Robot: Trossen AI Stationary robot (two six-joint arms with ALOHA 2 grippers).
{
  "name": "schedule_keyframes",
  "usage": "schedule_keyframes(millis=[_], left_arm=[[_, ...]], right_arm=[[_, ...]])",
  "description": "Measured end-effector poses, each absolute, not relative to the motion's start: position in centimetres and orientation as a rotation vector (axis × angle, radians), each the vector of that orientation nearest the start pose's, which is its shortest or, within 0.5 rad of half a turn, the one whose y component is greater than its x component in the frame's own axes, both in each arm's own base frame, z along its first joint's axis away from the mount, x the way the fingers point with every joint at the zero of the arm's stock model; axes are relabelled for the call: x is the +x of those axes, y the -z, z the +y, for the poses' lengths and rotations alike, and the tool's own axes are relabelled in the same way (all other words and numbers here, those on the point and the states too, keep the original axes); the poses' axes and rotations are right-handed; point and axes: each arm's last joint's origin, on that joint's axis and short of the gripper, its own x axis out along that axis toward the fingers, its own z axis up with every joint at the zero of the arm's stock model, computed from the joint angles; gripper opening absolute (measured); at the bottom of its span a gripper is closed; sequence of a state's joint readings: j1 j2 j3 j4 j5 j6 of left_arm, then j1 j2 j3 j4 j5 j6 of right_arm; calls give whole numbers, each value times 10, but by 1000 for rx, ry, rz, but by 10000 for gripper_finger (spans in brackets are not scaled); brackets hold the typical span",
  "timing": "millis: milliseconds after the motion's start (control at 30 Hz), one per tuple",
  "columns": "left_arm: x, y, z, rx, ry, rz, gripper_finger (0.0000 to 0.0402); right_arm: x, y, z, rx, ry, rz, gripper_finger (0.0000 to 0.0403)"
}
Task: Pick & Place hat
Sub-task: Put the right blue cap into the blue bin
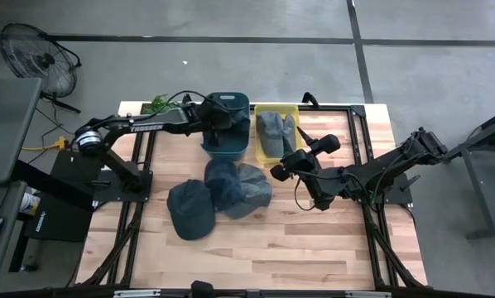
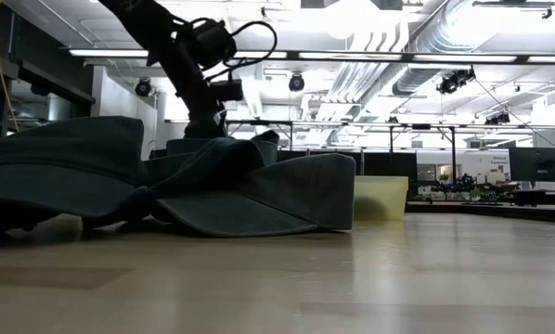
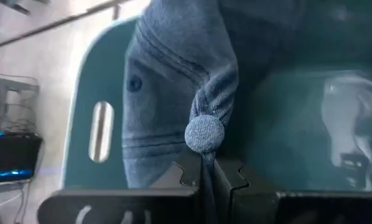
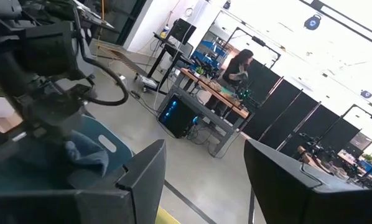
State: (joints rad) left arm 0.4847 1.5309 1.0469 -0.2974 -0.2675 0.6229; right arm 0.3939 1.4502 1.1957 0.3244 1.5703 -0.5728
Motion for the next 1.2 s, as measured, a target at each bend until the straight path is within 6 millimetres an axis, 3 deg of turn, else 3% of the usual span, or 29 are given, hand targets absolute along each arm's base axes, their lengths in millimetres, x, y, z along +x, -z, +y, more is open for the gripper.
schedule_keyframes(millis=[800,1000,1200], left_arm=[[280,-218,149,288,-227,1050,4],[282,-222,151,316,-289,1030,37],[277,-238,150,367,-321,982,98]], right_arm=[[296,-367,91,-445,1150,297,209],[296,-366,91,-433,1152,288,209],[296,-366,91,-426,1153,285,209]])
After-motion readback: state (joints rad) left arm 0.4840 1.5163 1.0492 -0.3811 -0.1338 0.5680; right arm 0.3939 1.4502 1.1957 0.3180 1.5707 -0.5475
